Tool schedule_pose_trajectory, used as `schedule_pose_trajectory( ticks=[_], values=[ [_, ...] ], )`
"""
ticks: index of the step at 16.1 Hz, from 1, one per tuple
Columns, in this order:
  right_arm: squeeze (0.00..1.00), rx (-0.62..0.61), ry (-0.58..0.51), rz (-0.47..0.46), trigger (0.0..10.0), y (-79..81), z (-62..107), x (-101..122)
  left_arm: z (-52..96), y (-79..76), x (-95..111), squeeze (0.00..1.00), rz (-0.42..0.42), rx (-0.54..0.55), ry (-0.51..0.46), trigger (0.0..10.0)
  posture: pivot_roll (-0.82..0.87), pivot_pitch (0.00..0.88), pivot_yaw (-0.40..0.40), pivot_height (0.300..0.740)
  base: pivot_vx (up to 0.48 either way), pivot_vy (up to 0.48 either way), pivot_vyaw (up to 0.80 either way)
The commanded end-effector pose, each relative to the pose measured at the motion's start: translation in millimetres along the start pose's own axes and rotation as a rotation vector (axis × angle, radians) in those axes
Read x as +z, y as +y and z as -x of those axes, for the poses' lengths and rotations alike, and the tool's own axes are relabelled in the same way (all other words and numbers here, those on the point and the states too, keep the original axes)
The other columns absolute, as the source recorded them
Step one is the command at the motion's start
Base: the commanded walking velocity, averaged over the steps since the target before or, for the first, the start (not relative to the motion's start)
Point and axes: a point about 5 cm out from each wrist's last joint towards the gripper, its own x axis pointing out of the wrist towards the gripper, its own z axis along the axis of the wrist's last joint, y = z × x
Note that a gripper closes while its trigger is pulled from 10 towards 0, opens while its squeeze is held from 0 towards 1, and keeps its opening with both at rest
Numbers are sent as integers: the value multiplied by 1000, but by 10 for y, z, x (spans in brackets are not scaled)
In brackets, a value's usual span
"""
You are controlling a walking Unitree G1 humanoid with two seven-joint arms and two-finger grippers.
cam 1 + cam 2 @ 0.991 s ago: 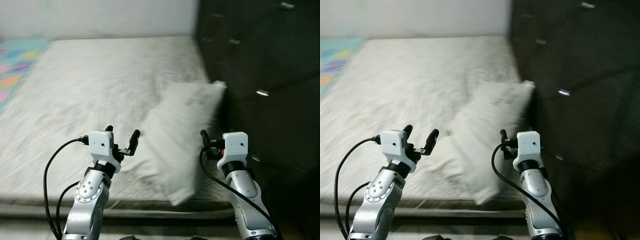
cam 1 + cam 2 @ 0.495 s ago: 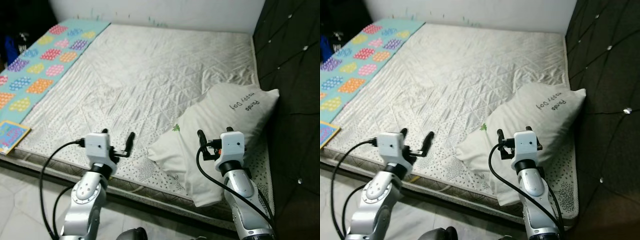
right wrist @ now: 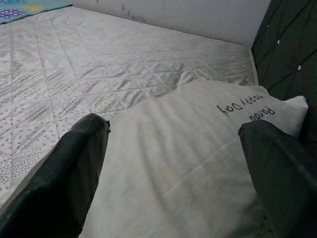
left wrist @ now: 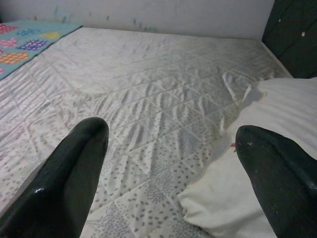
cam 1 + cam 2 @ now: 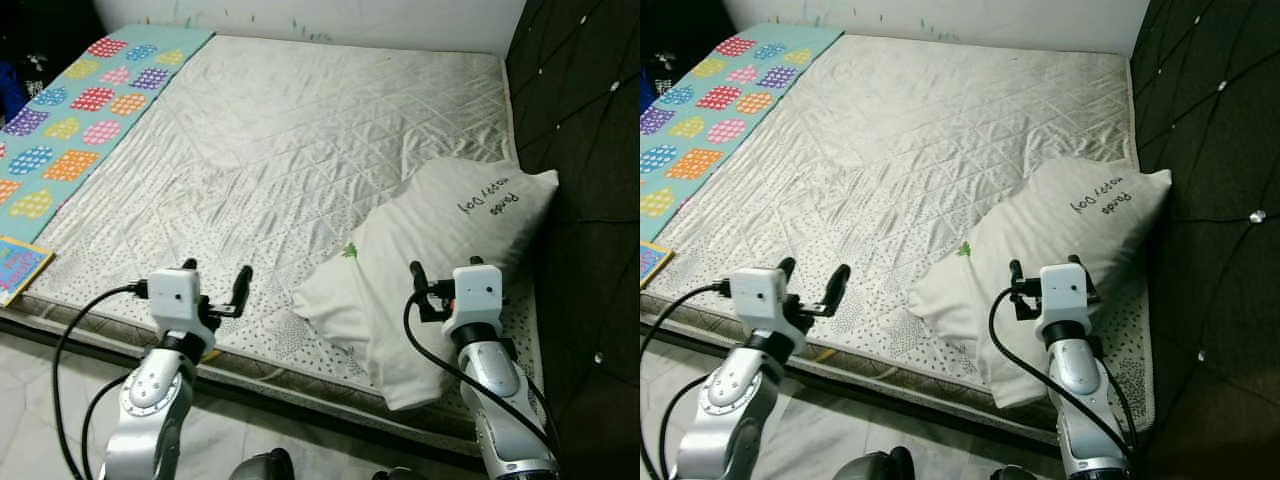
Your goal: Clean up the room
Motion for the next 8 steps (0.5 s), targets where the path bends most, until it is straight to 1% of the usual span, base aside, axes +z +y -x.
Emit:
schedule_pose_trajectory(
  ticks=[1,3,8],
  values=[
    [0,-1,-8,-7,10000,-2,21,26,48,67,11,0,-13,15,10,10000,2,199,53,731,0,0,0],
    [0,4,1,-11,10000,-10,66,6,105,87,19,0,-15,24,19,10000,9,227,54,731,0,0,0],
    [0,19,22,-31,10000,25,128,-31,147,85,14,0,-15,22,34,10000,16,246,52,731,0,0,0]
  ],
)
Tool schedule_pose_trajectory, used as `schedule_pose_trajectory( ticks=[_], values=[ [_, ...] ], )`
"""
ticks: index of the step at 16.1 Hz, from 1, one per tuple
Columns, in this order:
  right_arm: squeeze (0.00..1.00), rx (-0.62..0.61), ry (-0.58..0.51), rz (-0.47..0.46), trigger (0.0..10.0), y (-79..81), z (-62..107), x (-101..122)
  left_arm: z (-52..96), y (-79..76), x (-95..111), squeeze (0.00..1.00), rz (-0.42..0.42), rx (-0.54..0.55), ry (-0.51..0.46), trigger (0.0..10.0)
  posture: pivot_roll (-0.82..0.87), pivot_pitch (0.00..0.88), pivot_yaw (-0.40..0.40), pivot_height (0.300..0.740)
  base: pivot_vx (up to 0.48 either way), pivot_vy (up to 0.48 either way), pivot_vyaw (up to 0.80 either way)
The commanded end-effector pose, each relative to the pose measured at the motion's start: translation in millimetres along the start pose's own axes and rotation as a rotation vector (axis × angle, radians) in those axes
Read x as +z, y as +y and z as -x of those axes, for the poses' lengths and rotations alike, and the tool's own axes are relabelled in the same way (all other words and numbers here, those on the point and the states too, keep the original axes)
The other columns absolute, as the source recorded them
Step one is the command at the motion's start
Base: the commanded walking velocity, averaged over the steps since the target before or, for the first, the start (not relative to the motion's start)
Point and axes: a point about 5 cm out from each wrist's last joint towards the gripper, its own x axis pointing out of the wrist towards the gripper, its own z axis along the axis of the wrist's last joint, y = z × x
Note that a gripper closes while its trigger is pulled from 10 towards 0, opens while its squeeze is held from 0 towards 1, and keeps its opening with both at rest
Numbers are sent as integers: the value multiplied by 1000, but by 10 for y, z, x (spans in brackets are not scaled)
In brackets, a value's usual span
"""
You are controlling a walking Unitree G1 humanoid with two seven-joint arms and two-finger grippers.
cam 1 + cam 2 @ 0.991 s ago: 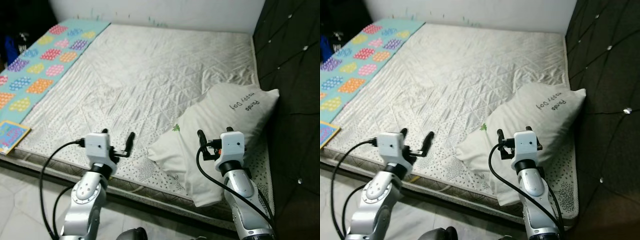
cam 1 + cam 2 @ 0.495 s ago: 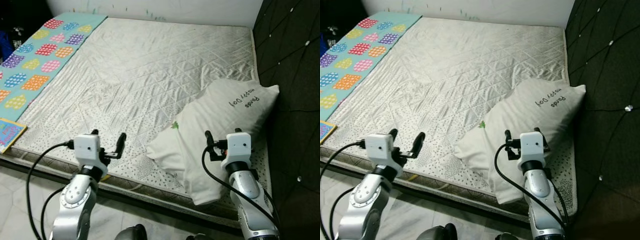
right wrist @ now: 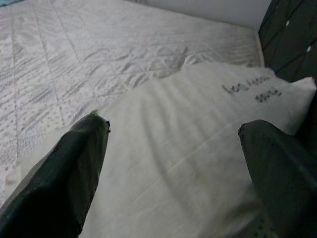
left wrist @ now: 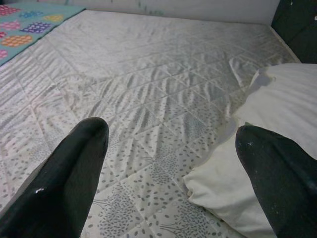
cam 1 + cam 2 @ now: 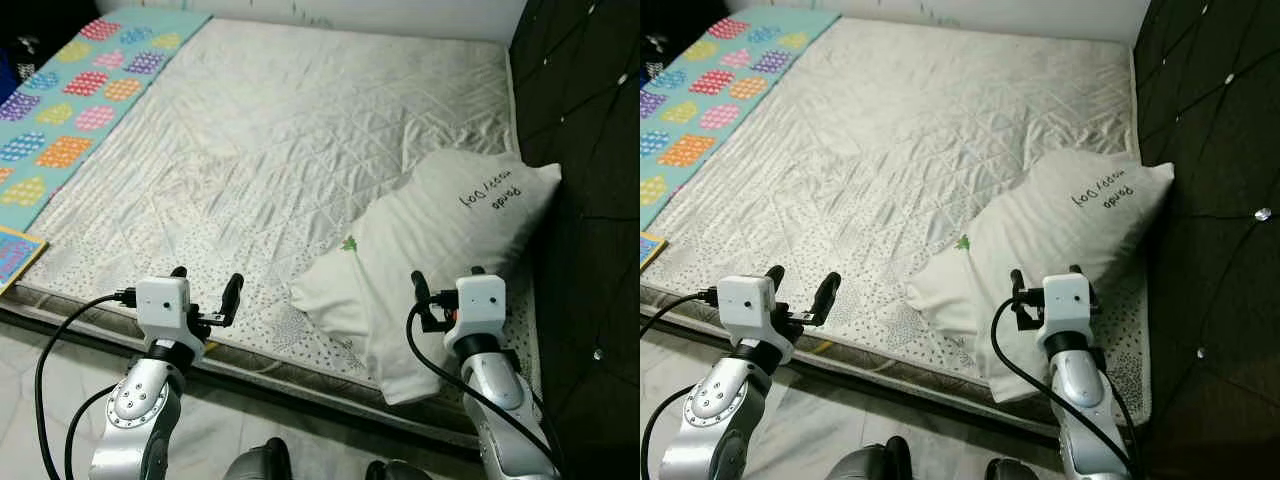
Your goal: Clean up the room
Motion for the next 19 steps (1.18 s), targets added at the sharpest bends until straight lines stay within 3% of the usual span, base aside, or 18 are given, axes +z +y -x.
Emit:
schedule_pose_trajectory(
  ticks=[1,13,16,19],
  values=[
    [0,15,-7,-15,10000,44,23,37,43,33,6,0,-7,8,10,10000,16,246,52,731,0,0,0],
    [0,37,-2,-17,10000,56,21,59,-11,-20,12,0,9,9,13,10000,-1,261,39,731,0,0,0],
    [0,46,2,-18,10000,63,17,57,-16,-23,13,0,11,12,11,10000,-3,263,38,723,0,0,0],
    [0,53,4,-22,10000,68,14,54,-20,-19,10,0,11,14,10,10000,-3,262,37,688,0,0,0]
  ],
)
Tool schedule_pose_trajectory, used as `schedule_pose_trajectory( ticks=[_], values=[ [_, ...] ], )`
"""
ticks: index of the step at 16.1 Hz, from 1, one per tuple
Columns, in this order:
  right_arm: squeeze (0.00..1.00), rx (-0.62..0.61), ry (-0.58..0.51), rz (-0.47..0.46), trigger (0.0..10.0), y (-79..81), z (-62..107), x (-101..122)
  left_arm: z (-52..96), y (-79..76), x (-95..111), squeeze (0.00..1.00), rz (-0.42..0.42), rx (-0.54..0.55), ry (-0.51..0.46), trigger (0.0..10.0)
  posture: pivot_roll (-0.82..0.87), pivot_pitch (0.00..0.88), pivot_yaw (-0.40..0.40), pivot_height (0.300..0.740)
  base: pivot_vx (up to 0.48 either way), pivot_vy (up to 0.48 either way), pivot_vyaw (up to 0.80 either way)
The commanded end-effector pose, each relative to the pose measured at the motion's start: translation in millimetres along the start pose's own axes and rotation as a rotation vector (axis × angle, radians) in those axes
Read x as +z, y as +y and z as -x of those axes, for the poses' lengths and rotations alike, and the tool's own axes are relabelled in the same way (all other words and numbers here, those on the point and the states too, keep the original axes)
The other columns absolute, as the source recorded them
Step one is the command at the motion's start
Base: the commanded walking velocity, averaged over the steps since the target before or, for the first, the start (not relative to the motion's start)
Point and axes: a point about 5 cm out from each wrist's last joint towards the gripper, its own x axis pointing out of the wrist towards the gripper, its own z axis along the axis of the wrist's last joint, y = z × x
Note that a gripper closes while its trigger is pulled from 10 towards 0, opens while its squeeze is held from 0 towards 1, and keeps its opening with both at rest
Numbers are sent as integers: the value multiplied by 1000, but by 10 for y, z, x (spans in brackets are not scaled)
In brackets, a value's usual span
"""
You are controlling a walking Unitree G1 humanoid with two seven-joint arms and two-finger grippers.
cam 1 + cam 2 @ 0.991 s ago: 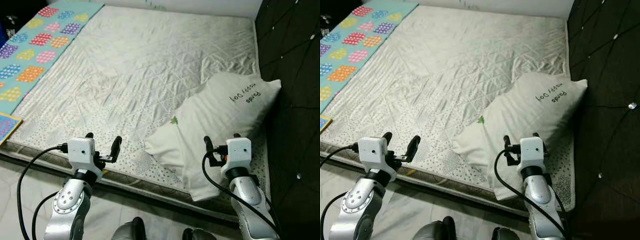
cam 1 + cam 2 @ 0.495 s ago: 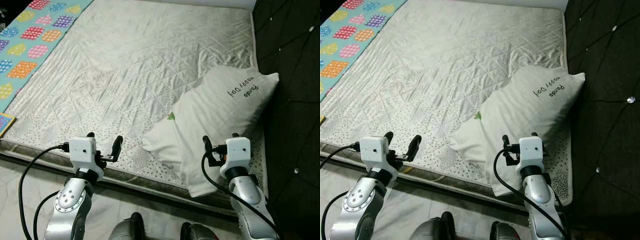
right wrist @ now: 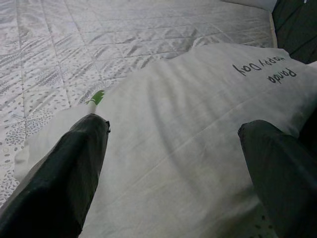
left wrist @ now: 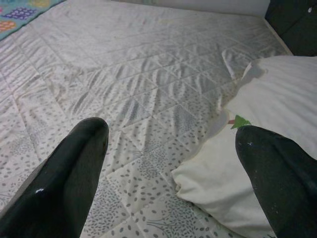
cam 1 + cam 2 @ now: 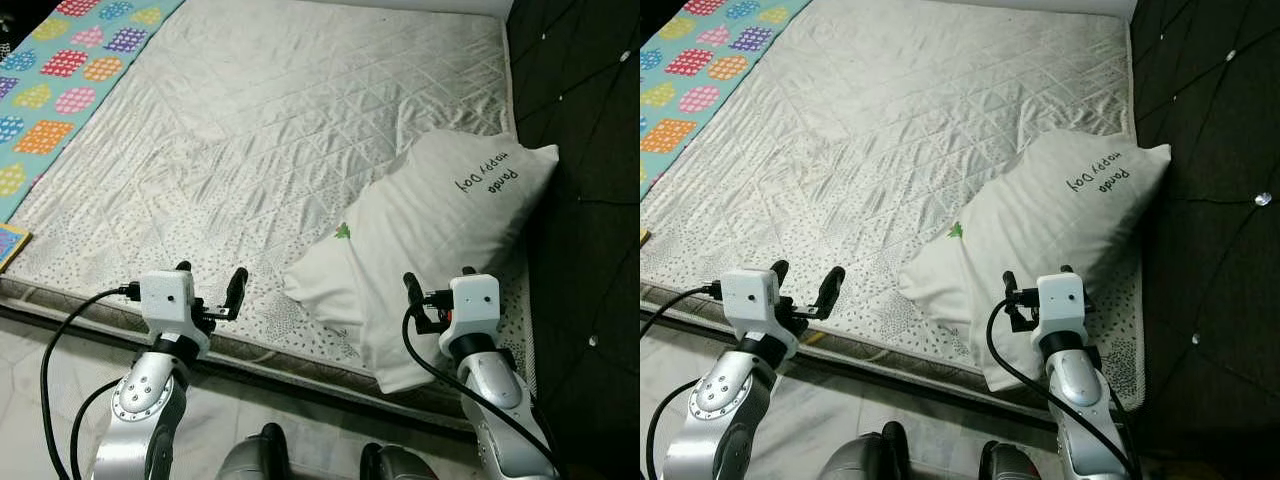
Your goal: Clean up the room
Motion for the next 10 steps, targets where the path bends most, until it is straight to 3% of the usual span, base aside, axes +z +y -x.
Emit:
schedule_pose_trajectory(
  ticks=[1,4,10],
  values=[
    [0,11,-1,-12,10000,20,17,13,38,36,-51,0,-4,21,26,10000,-3,262,37,678,0,0,0],
    [0,18,-2,-18,10000,34,7,14,25,35,-48,0,-6,21,25,10000,-4,259,37,638,0,0,0],
    [0,23,-6,-18,10000,40,-5,17,-4,21,-48,0,-10,20,17,10000,-10,240,37,618,0,0,0]
  ],
)
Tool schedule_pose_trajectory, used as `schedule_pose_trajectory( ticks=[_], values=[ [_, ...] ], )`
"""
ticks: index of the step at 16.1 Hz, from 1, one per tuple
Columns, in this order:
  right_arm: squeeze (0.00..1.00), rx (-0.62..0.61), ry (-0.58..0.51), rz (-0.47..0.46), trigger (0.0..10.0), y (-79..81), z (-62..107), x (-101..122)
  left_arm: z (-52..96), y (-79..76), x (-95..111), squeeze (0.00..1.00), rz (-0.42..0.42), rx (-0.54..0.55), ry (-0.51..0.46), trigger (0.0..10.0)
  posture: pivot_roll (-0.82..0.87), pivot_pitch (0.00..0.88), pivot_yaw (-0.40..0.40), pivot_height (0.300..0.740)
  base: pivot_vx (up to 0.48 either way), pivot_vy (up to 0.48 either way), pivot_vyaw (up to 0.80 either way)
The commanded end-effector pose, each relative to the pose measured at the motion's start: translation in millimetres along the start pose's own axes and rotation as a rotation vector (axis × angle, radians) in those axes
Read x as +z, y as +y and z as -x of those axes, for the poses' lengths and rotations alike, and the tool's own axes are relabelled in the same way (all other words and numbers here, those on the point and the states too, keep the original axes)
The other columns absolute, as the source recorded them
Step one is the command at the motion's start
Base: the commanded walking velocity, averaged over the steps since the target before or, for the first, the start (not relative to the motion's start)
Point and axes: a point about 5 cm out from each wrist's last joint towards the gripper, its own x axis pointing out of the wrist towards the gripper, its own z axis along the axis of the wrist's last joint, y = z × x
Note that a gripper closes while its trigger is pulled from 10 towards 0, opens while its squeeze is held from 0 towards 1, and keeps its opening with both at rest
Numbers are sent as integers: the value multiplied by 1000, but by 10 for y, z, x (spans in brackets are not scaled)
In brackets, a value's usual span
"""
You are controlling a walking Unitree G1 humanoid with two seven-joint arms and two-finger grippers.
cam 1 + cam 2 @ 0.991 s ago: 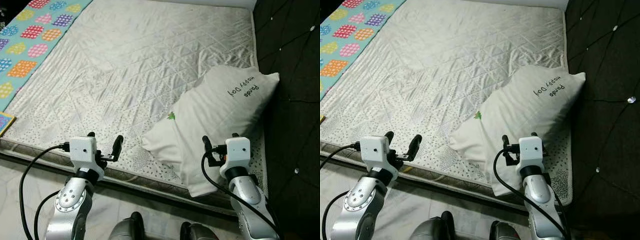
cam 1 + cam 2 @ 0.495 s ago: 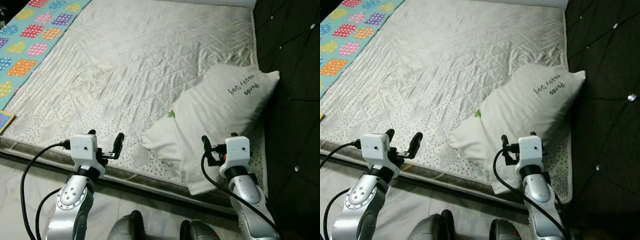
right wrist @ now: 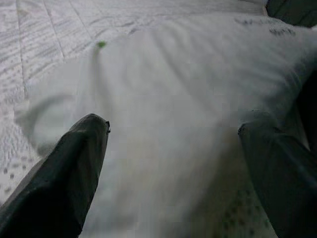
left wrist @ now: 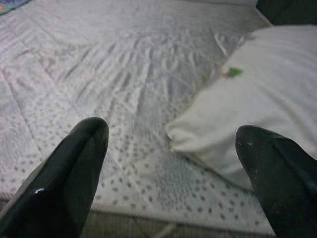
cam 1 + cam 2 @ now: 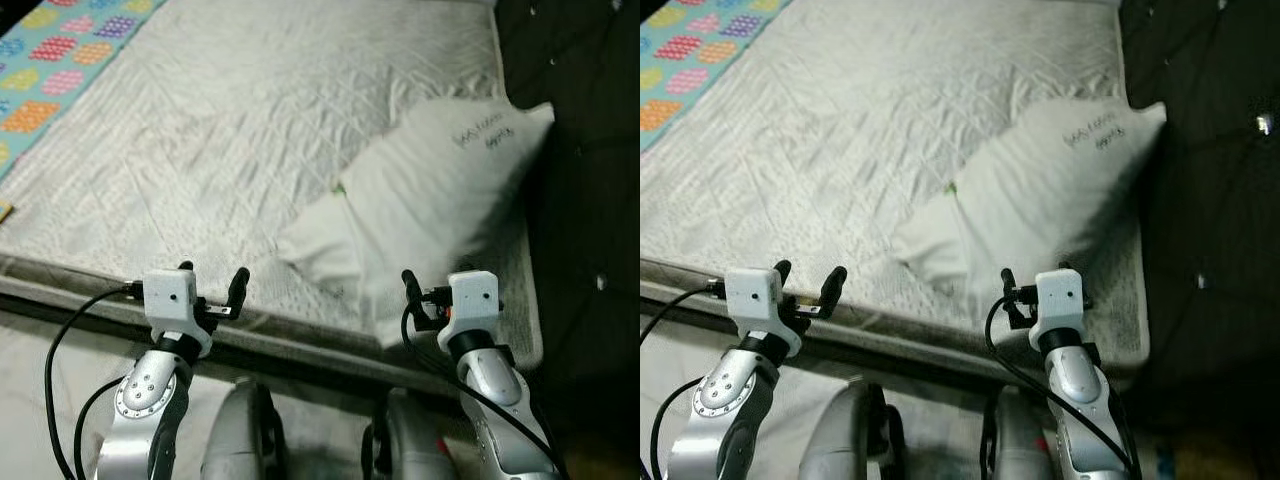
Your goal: Clean up the room
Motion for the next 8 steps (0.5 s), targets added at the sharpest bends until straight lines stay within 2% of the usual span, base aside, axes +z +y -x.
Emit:
schedule_pose_trajectory(
  ticks=[1,2,8],
  values=[
    [0,11,2,-13,10000,25,12,-4,13,19,-12,0,-10,16,2,10000,-11,238,37,618,0,0,0],
    [0,14,0,-15,10000,28,10,-1,13,-4,-12,0,13,-9,-3,10000,-13,233,36,618,0,0,0],
    [0,19,-1,-14,10000,38,-12,6,-7,-18,-17,0,15,-20,-5,10000,-12,238,34,618,0,0,0]
  ],
)
